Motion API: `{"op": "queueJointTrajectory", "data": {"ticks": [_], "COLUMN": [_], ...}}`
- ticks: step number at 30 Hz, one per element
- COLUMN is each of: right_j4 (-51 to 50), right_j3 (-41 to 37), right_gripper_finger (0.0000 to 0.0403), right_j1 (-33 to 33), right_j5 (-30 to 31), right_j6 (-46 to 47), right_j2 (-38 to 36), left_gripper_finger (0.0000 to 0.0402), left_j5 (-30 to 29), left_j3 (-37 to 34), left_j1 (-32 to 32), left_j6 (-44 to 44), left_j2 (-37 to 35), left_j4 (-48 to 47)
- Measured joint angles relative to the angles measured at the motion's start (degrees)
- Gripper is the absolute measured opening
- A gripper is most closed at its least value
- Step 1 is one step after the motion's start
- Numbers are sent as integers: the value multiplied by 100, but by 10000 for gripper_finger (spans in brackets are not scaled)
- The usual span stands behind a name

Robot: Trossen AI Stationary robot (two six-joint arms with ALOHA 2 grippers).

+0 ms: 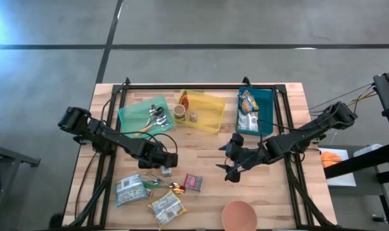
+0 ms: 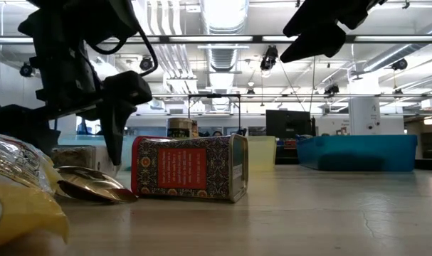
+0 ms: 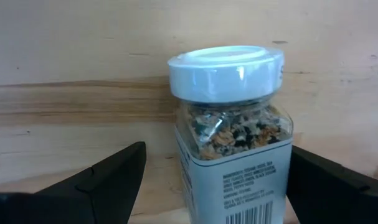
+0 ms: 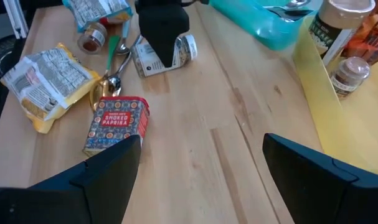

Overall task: Pick & Place Food Item
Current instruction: Put the white seasoning bottle into the yellow bin

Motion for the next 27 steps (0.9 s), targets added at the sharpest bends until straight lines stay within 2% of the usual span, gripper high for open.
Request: {"op": "queueJointTrajectory", "data": {"ticks": [5, 8, 11, 17, 23, 27], "right_j4": [0, 0, 7, 14, 22, 56], "right_j3": [-2, -4, -4, -4, -7, -7], "right_gripper_finger": [336, 336, 336, 336, 336, 336], "right_j1": [0, 0, 0, 0, 0, 0], "right_j5": [-2, -2, -2, -4, -10, -15], "right_j6": [-2, -3, -25, -48, -398, -963], "right_j2": [0, 0, 0, 0, 0, 9], "left_gripper_finger": [351, 337, 299, 191, 190, 190], "left_j5": [138, 255, 317, 358, 456, 595], "left_j3": [-128, -111, -117, -128, -102, 88], "left_j1": [4, 15, 15, 15, 26, 31], "left_j6": [174, 512, 770, 1038, 1492, 2490], "left_j2": [-28, -20, -15, -10, -38, -91], "left_j4": [127, 52, -12, -136, -135, -187]}}
